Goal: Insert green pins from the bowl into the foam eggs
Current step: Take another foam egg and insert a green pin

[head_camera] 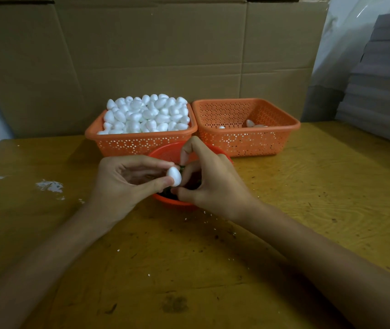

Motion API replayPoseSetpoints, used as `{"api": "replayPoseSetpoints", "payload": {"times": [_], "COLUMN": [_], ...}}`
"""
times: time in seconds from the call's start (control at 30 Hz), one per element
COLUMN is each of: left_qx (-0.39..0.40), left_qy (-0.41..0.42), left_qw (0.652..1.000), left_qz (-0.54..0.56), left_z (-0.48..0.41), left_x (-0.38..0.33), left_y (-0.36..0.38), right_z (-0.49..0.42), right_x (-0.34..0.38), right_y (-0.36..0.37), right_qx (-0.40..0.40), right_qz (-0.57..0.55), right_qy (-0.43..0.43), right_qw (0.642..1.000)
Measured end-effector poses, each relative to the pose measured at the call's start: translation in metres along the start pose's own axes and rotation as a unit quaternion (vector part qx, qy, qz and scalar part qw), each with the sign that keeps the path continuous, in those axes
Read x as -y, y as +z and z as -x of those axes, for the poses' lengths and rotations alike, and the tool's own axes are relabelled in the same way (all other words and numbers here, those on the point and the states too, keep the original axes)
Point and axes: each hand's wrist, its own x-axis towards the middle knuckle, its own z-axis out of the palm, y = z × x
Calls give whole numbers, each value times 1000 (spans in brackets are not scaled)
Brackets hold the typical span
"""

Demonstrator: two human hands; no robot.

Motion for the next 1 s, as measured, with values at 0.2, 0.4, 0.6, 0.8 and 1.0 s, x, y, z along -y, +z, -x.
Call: {"api": "replayPoseSetpoints", "payload": {"times": [0.2,0.4,0.6,0.8,1.0], "left_qx": [-1,2,-4,-5,8], "left_qy": [10,36,45,44,37], "left_qw": [1000,999,998,998,999], "left_qz": [-17,-30,-35,-46,-37], "left_z": [1,2,2,3,4], "left_x": [2,4,4,6,10], "left_y": [3,2,3,4,2], "right_z": [0,0,0,0,0], "right_x": [-1,-2,-2,-4,-4], "right_y": [-2,-2,-2,-1,0], "right_qx": [9,9,10,6,-13], "right_qz": [3,-1,-5,-9,-11], "right_qy": [-1,1,-1,3,5], "right_qw": [1000,1000,1000,1000,1000]}}
